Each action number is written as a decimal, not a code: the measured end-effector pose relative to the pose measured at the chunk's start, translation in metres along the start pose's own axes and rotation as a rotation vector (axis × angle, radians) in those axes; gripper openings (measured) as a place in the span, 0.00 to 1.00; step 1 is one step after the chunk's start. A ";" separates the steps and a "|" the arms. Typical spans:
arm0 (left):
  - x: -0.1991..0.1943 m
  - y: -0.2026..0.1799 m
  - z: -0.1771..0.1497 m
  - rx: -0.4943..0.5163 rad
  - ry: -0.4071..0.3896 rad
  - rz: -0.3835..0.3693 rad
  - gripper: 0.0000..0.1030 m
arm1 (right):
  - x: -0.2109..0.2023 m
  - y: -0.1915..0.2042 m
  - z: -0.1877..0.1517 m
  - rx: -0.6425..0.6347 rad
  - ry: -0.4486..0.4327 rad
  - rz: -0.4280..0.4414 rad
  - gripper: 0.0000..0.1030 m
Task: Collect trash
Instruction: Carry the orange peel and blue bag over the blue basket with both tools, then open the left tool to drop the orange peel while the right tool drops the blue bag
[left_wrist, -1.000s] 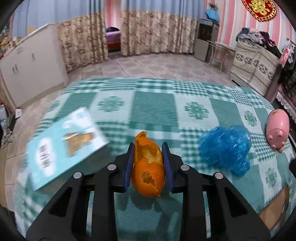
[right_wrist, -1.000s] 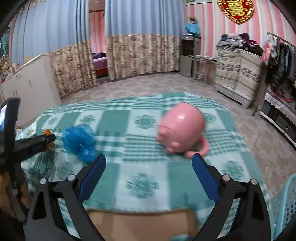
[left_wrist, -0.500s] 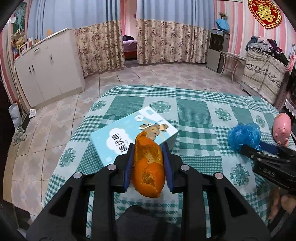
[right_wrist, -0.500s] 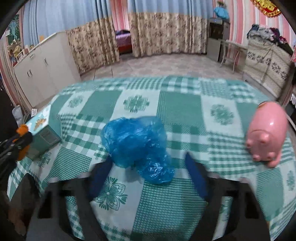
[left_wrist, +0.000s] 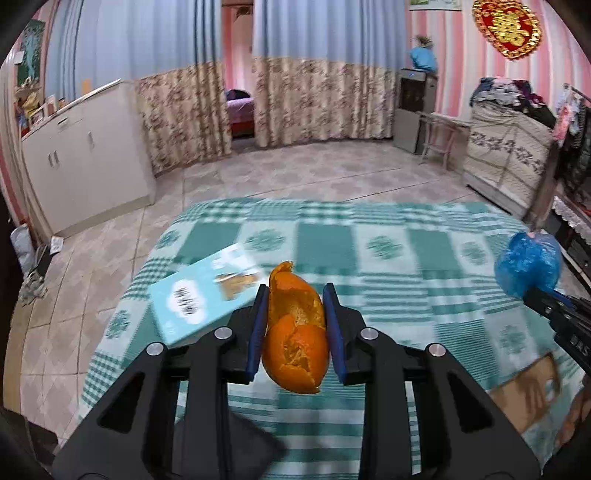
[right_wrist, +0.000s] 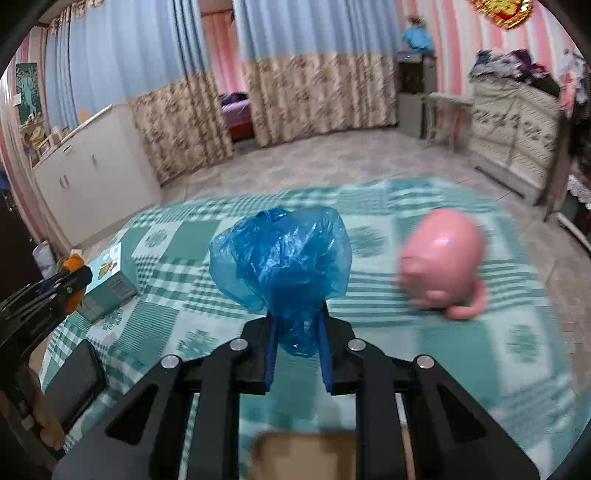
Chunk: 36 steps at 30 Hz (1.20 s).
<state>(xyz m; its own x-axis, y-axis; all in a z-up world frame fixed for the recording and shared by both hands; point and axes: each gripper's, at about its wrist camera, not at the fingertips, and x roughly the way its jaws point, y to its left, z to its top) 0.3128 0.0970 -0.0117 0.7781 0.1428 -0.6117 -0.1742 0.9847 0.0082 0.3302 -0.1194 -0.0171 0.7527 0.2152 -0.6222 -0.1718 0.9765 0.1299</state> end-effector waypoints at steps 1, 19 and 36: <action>-0.004 -0.009 0.001 0.008 -0.005 -0.014 0.28 | -0.010 -0.008 -0.001 0.005 -0.015 -0.014 0.19; -0.071 -0.225 -0.028 0.243 -0.050 -0.327 0.28 | -0.178 -0.186 -0.049 0.141 -0.170 -0.344 0.19; -0.121 -0.461 -0.123 0.556 0.021 -0.758 0.31 | -0.259 -0.355 -0.160 0.410 -0.110 -0.611 0.19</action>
<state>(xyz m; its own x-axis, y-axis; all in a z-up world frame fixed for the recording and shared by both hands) 0.2245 -0.3862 -0.0388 0.5538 -0.5527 -0.6228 0.6918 0.7216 -0.0252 0.0947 -0.5231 -0.0251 0.7008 -0.3890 -0.5979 0.5330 0.8427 0.0764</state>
